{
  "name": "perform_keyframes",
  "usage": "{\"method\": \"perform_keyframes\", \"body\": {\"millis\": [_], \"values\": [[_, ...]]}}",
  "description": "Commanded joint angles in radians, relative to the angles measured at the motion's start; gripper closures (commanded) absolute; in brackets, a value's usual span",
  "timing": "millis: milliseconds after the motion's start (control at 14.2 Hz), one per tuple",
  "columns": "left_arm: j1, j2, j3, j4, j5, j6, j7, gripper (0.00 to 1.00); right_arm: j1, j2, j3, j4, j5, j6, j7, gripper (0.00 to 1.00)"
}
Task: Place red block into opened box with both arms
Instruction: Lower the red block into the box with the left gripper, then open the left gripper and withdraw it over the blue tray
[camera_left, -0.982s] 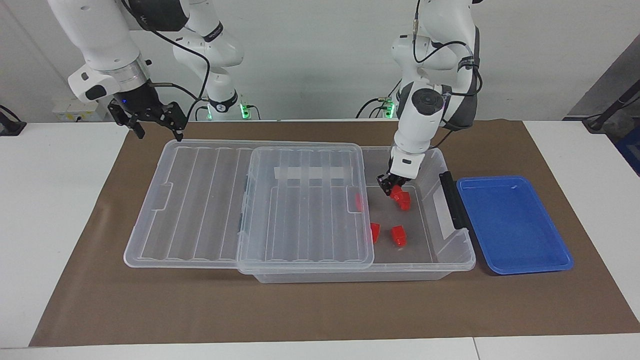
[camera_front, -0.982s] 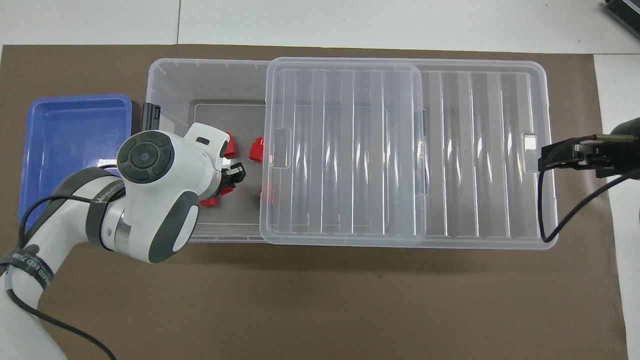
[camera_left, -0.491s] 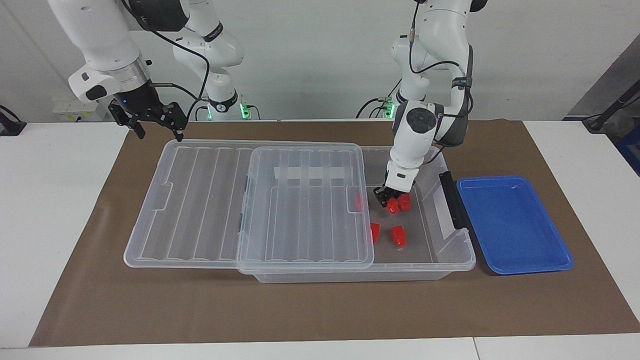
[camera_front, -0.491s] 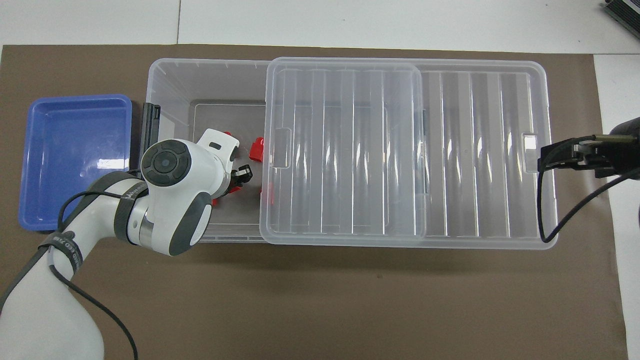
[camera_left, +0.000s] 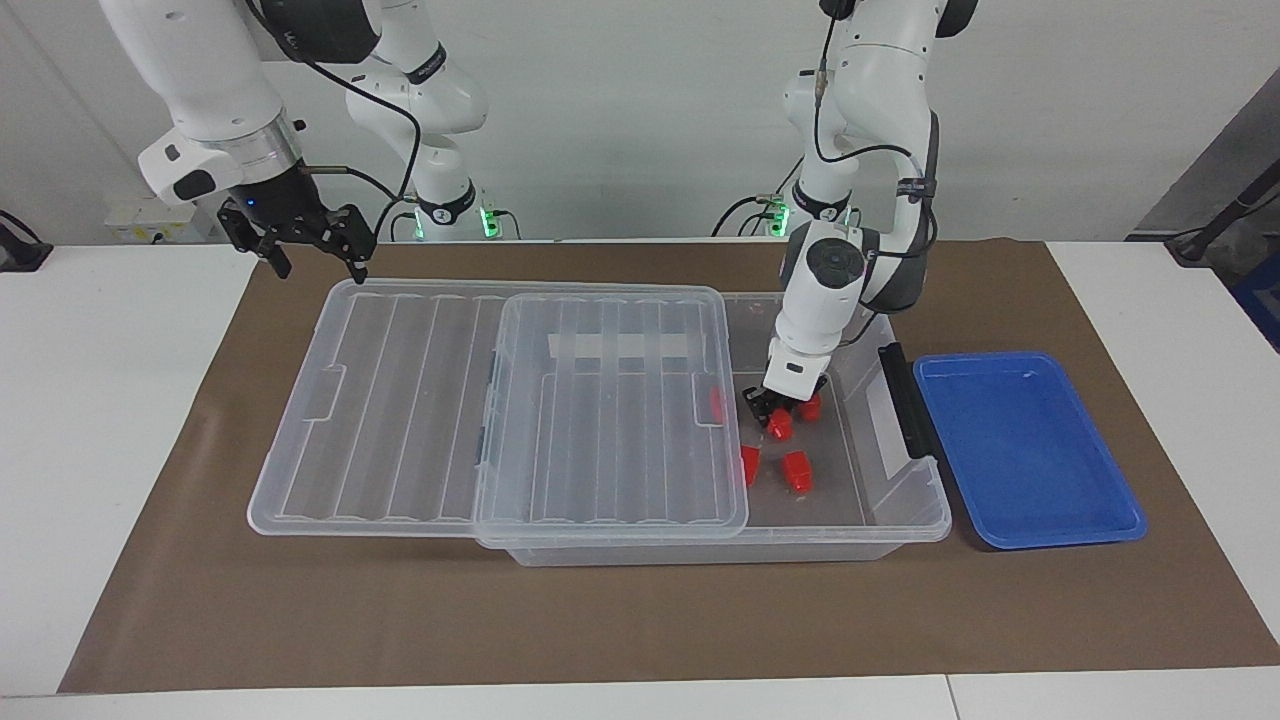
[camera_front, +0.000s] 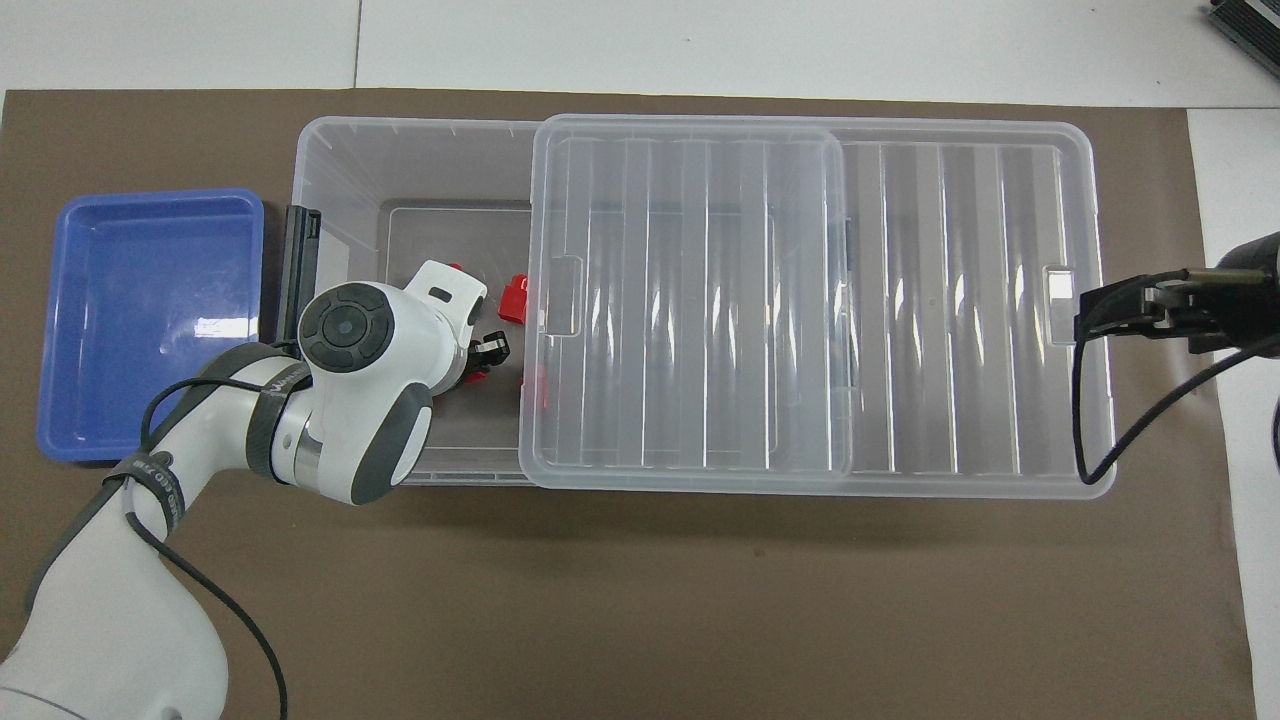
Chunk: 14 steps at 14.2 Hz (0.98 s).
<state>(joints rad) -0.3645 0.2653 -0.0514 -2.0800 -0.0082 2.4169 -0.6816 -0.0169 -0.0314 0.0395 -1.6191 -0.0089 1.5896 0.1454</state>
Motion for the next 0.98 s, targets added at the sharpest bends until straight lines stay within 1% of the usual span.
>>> {"method": "perform_keyframes", "body": {"millis": [0, 140, 561, 772, 912], "values": [[-0.011, 0.011, 0.015, -0.009, 0.019, 0.021, 0.008, 0.29, -0.001, -0.008, 0.007, -0.012, -0.013, 0.015, -0.001, 0.01], [-0.013, 0.009, 0.015, -0.009, 0.019, 0.013, 0.007, 0.00, -0.001, -0.008, 0.007, -0.012, -0.014, 0.015, -0.003, 0.01], [-0.014, -0.001, 0.015, 0.006, 0.019, -0.035, 0.007, 0.00, 0.000, -0.005, 0.007, -0.001, -0.017, 0.021, 0.009, 0.01], [-0.013, -0.021, 0.013, 0.060, 0.019, -0.137, -0.001, 0.00, -0.001, -0.004, 0.007, -0.004, -0.017, 0.024, 0.008, 0.01], [-0.016, -0.043, 0.013, 0.080, 0.013, -0.186, -0.007, 0.00, -0.001, -0.001, 0.005, -0.007, -0.025, 0.050, 0.006, 0.01]]}}
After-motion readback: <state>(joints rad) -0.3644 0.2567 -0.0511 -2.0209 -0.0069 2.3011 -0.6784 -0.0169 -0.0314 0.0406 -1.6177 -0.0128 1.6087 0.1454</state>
